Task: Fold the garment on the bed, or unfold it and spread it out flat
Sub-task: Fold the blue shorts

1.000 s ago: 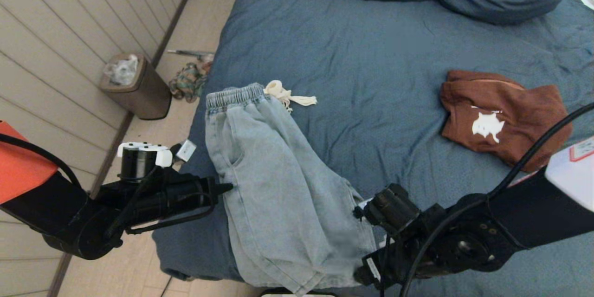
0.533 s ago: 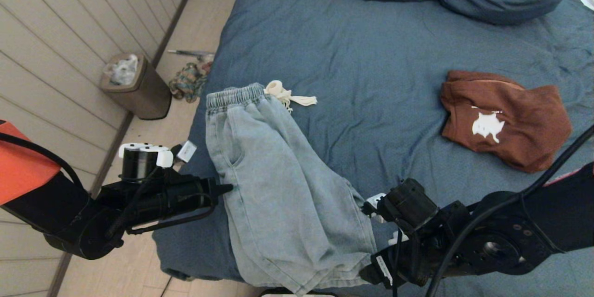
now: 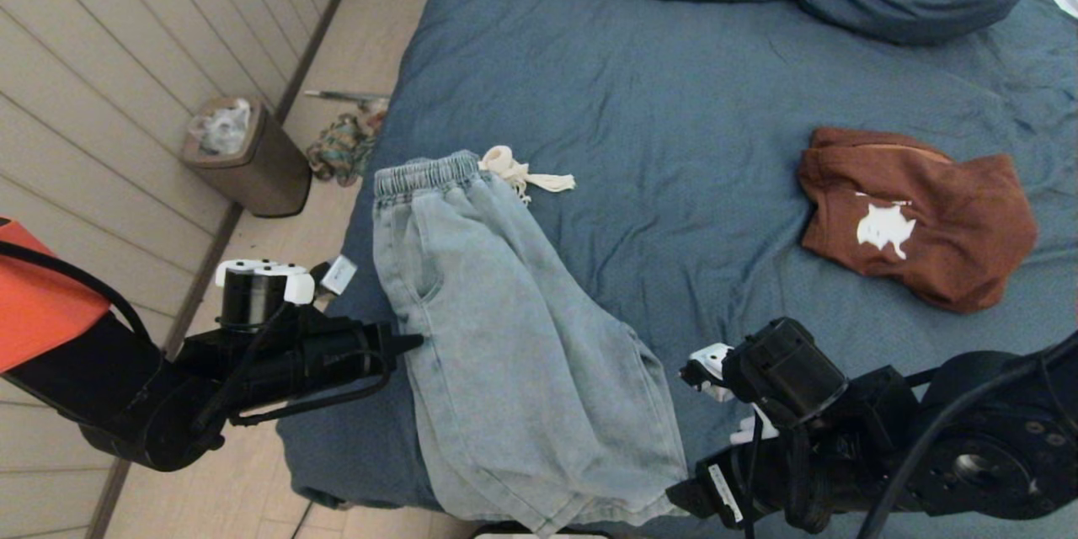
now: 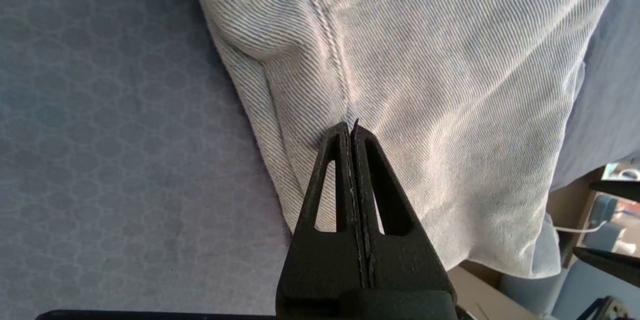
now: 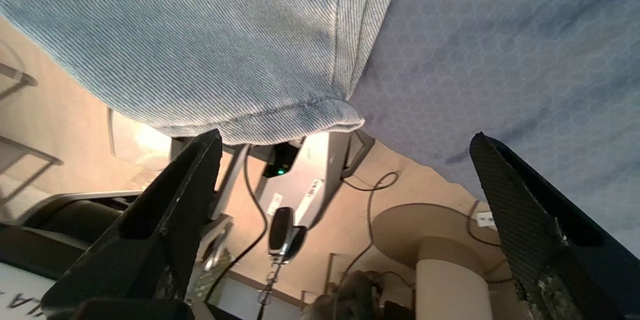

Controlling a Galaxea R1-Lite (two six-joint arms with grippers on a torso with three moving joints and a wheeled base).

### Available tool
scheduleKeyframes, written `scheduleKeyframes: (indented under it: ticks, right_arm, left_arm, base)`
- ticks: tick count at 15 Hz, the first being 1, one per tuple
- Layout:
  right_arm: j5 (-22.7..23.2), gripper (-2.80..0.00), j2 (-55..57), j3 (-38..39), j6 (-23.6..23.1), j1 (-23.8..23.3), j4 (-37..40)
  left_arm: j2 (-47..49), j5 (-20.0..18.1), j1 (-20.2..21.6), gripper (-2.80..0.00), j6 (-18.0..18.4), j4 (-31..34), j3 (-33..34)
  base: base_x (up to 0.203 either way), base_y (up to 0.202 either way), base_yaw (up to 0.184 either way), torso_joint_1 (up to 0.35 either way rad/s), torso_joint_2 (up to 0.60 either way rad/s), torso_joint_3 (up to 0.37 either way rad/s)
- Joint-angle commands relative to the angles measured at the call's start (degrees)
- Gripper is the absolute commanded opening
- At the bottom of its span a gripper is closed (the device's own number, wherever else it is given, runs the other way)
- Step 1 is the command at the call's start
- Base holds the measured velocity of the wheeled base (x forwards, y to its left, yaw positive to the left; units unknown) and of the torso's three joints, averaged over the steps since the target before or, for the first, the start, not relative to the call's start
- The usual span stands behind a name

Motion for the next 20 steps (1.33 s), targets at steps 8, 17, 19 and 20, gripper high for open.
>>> scheduleKeyframes:
  ticks: [8,17,19,20]
  right_arm:
    - [1.72,0.0,15.29,-5.08,3.67,1.09,-5.31]
    - [3.04,-2.8,19.73,-8.59,5.86,2.52,-6.31]
    - [2.79,-2.8,19.43,-8.16,5.81,2.04,-8.75]
    - [2.87,-2.8,19.23,-8.16,5.86,1.99,-8.66]
  left_arm:
    - [0.12,-0.15,0.01,-2.8,-0.21,-0.28,-0.43]
    - [0.83,-0.15,0.01,-2.8,-0.21,-0.28,-0.52]
    - [0.91,-0.23,0.01,-2.8,-0.21,-0.28,-0.52]
    - [0.97,-0.23,0.01,-2.8,-0.21,-0.28,-0.52]
  base:
    - [0.0,0.0,0.0,0.0,0.0,0.0]
    - [0.0,0.0,0.0,0.0,0.0,0.0]
    - [0.0,0.0,0.0,0.0,0.0,0.0]
    - [0.0,0.0,0.0,0.0,0.0,0.0]
